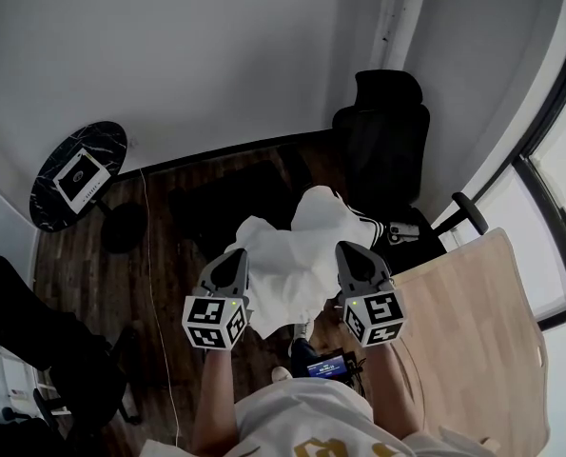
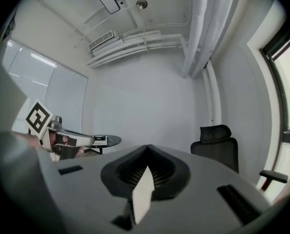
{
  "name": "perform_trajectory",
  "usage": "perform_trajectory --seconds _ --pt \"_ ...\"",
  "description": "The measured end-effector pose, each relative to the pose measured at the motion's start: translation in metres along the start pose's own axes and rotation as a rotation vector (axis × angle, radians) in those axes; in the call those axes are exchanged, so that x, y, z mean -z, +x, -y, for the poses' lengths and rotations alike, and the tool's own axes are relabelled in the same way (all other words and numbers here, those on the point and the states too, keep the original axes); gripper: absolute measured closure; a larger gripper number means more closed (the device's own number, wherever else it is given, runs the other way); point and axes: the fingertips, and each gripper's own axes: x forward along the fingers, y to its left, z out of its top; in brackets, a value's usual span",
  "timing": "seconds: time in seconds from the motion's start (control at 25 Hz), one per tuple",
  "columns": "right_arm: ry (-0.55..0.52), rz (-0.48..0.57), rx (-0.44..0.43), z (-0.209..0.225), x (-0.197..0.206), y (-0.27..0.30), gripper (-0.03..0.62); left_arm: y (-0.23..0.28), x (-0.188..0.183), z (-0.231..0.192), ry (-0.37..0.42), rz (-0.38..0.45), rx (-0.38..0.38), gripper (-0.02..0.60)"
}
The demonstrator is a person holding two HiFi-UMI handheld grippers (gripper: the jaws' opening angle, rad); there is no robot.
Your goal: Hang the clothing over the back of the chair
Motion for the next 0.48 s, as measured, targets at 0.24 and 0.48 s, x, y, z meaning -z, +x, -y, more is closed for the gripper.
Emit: perform_trajectory --seconds 0.24,0.48 --pt "0.006 -0.004 0.001 0.004 0.003 -0.002 0.583 0.002 0.003 0.004 -0.030 -0.002 0.020 0.561" --pt "0.012 -0.009 0.012 0.009 0.008 -0.004 0.583 0.005 0.011 0.002 -0.006 -0.026 -0.004 0.561"
